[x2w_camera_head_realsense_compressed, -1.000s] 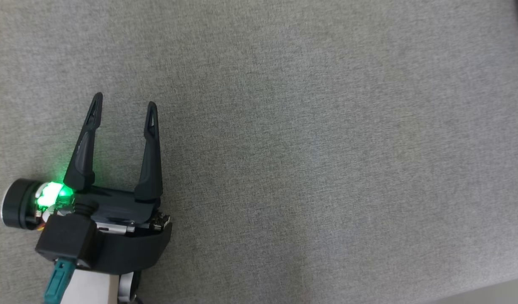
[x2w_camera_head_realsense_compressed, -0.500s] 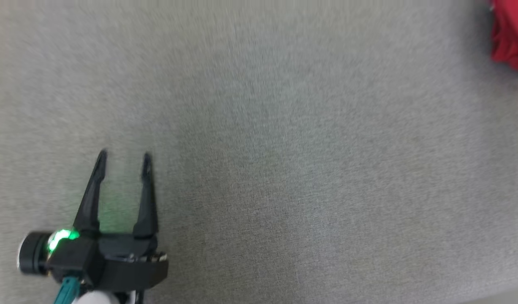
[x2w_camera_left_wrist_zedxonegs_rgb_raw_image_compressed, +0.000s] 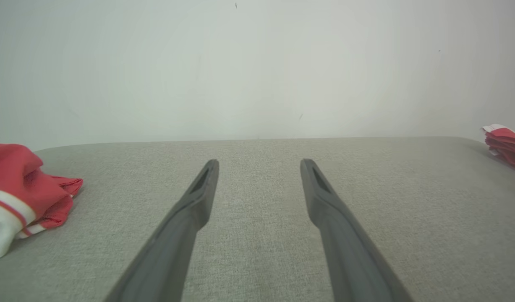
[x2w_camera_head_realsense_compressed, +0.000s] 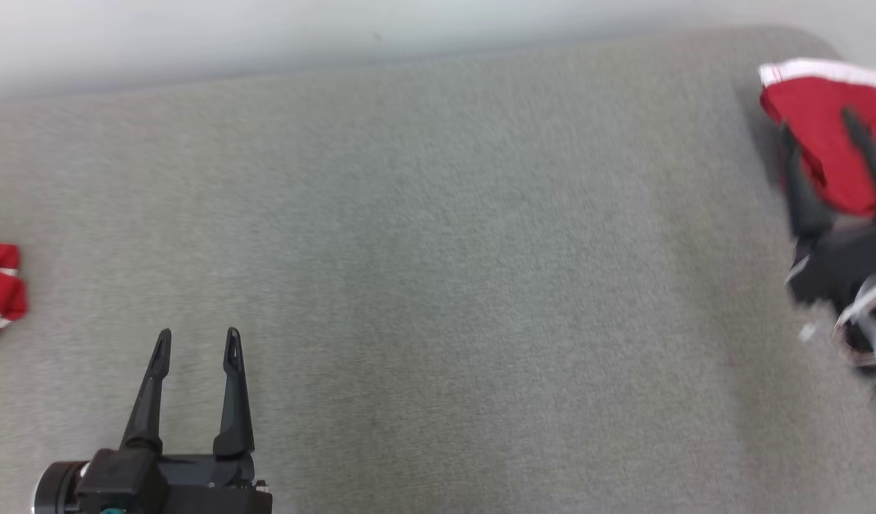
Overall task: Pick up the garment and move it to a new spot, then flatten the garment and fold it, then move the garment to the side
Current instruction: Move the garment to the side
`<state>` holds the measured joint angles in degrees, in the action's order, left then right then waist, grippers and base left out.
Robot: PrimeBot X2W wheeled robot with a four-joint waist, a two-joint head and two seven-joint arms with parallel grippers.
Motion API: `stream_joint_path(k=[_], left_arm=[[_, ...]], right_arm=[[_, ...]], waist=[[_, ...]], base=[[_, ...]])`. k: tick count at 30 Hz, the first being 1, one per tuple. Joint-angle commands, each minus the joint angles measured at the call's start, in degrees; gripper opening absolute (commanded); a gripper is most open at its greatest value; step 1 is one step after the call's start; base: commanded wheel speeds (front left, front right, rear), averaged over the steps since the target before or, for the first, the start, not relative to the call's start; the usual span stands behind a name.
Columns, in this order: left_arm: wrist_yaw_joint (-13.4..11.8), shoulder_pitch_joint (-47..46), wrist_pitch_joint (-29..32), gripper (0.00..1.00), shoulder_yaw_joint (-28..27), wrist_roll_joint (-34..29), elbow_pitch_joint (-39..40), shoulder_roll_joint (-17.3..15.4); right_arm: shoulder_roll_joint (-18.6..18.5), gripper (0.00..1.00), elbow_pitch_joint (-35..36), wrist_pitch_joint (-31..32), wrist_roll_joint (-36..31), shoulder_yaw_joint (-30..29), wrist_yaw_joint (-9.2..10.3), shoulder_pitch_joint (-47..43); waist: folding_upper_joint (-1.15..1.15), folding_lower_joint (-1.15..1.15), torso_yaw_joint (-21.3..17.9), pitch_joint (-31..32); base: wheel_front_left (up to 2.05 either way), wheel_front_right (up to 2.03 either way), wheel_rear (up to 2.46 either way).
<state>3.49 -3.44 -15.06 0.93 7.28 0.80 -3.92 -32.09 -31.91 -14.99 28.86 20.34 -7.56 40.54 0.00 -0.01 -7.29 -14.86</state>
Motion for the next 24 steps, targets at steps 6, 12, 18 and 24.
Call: stream_joint_path(k=[6,12,18,24], left_arm=[[0.68,1.44,-0.16,1.0,-0.38,0.78,-2.62,0.48],[1.04,2.73,-0.16,1.0,-1.39,1.18,-4.43,0.63],[1.59,3.36,-0.16,1.0,-1.8,0.89,-5.9,0.69],[1.99,4.26,-0.16,1.0,-2.59,1.18,-7.09,0.8]], right_arm=[[7.33,1.0,8.95,-0.24,-4.88,-9.38,0.17,-15.19],[12.82,1.0,15.29,-0.24,-7.94,-13.81,0.17,-25.94],[16.74,1.0,18.87,-0.25,-9.72,-15.8,0.17,-32.81],[20.55,1.0,21.82,-0.25,-11.87,-16.61,0.17,-38.5]], waist=[[0.0,0.01,4.92,6.37],[0.0,0.01,6.24,8.73],[0.0,0.01,7.45,10.31],[0.0,0.01,7.81,11.77]], base=[[0.0,0.0,0.0],[0.0,0.0,0.0],[0.0,0.0,0.0],[0.0,0.0,0.0]])
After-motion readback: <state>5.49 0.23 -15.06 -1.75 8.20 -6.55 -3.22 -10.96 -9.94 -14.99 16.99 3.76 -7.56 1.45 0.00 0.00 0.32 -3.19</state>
